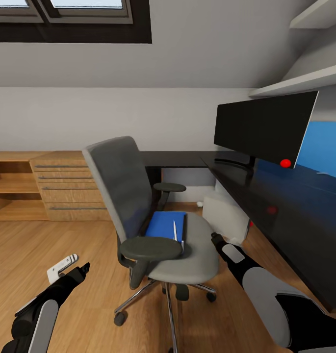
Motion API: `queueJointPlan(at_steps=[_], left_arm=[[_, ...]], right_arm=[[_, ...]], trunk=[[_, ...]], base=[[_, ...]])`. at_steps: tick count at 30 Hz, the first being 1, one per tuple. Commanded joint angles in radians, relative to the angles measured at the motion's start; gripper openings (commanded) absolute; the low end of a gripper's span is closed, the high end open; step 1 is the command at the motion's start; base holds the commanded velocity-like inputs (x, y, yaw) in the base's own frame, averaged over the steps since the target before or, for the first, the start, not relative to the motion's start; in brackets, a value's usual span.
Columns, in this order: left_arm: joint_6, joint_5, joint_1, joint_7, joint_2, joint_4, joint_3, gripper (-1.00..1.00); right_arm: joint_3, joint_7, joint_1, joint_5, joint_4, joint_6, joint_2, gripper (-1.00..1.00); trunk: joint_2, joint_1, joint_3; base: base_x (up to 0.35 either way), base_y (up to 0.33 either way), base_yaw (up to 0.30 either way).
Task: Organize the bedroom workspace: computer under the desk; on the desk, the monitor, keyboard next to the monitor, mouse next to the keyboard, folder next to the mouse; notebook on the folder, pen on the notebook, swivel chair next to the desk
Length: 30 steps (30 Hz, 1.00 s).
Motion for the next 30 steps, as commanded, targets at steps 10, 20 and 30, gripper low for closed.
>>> queueJointPlan(at_steps=[10,20,30], left_arm=[[0.004,0.011,-0.001,0.008,-0.001,-0.001,0.001,1.0],[0.004,0.011,-0.001,0.008,-0.001,-0.001,0.002,1.0],[0.003,0.011,-0.001,0.009,-0.001,-0.001,0.001,1.0]], right_arm=[[-0.007,-0.002,0.0,-0.007,-0.001,0.009,0.001,1.0],[-0.007,0.0,0.0,-0.007,-0.001,0.008,0.002,1.0],[-0.006,0.003,0.0,-0.007,0.0,0.008,0.005,1.0]], trunk=[[0.0,0.0,-0.001],[0.0,0.0,-0.001],[0.0,0.0,-0.001]], base=[[0.0,0.0,0.013],[0.0,0.0,0.249],[0.0,0.0,0.267]])
